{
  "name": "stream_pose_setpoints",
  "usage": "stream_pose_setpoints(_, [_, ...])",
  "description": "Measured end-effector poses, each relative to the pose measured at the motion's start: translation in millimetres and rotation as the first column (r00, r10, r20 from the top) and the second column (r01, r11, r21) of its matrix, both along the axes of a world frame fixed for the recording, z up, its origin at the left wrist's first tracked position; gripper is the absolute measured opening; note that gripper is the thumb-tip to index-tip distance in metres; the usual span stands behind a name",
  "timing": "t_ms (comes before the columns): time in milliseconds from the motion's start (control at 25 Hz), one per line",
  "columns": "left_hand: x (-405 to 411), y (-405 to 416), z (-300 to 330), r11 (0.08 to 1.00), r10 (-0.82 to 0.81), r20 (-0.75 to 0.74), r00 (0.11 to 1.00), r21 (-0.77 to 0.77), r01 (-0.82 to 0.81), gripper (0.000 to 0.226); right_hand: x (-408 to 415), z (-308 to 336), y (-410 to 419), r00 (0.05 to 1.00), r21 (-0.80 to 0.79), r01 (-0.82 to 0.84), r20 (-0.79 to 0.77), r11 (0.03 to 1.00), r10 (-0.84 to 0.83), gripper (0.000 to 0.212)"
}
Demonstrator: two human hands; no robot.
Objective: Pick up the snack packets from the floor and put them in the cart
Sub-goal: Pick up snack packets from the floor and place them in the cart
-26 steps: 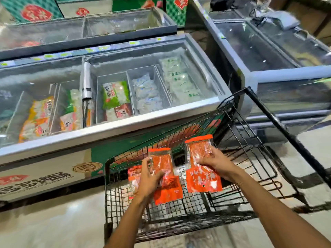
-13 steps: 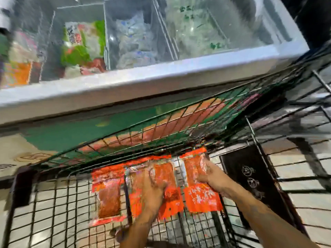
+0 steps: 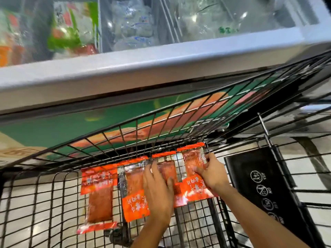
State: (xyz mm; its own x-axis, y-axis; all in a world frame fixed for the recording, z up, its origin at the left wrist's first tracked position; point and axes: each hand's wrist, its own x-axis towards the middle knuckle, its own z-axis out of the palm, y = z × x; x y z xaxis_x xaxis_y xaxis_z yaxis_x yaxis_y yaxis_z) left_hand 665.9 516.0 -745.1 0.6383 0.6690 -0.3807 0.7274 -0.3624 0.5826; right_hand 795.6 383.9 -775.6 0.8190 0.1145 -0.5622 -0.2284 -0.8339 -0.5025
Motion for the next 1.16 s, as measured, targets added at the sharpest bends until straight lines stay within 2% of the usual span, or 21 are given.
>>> stream_pose_setpoints(80, [0.2, 7.8, 20.0, 0.991, -0.076, -0.002, 0.997, 0.108, 0.076, 0.064, 2.0, 14.4, 3.3, 0.992, -0.057, -0.126, 0.017, 0.99, 0.127, 0.056])
stream_pose_setpoints(120, [0.4, 15.1, 50.6, 0.982, -0.12, 0.004, 0.993, 0.15, 0.118, 0.063, 1.3, 41.7, 3.9, 0.985, -0.084, -0.17, 0.025, 0.982, 0.173, 0.057])
stream_pose_setpoints(240, [-1.9, 34.4, 154.3, 0.939, -0.199, 0.032, 0.98, 0.294, 0.181, 0.067, -1.5, 146.8, 12.0, 0.963, -0.082, -0.244, 0.098, 0.966, 0.251, 0.059])
stream_pose_setpoints(320, [-1.8, 53.5, 234.2, 0.877, -0.224, -0.007, 0.975, 0.435, 0.205, 0.075, 0.4, 232.3, 15.9, 0.932, -0.078, -0.288, 0.205, 0.955, 0.298, 0.059])
stream_pose_setpoints(400, [-11.1, 63.8, 319.2, 0.833, -0.216, -0.042, 0.976, 0.514, 0.206, 0.084, -7.0, 317.7, 14.1, 0.887, -0.086, -0.321, 0.321, 0.943, 0.331, 0.058])
stream_pose_setpoints(480, [-28.9, 60.4, 401.6, 0.803, -0.177, -0.035, 0.984, 0.572, 0.165, 0.089, -17.4, 396.4, 6.3, 0.803, -0.104, -0.372, 0.463, 0.922, 0.376, 0.059])
stream_pose_setpoints(640, [-83.4, 24.4, 530.6, 0.771, -0.055, 0.001, 0.998, 0.635, 0.042, 0.094, -50.0, 527.1, -18.1, 0.661, -0.149, -0.448, 0.608, 0.882, 0.439, 0.064])
stream_pose_setpoints(800, [-161.6, -24.3, 631.3, 0.723, 0.055, 0.135, 0.989, 0.678, -0.133, 0.094, -97.7, 637.9, -38.1, 0.521, -0.084, -0.569, 0.733, 0.818, 0.437, 0.064])
stream_pose_setpoints(1000, [-288.6, -62.6, 720.3, 0.579, 0.219, 0.15, 0.964, 0.776, -0.252, 0.095, -193.3, 720.4, -33.4, 0.353, -0.093, -0.733, 0.795, 0.674, 0.494, 0.066])
stream_pose_setpoints(1160, [-414.3, -91.9, 753.9, 0.479, 0.421, 0.17, 0.891, 0.792, -0.377, 0.089, -296.0, 747.7, -14.7, 0.215, -0.099, -0.859, 0.82, 0.502, 0.531, 0.066])
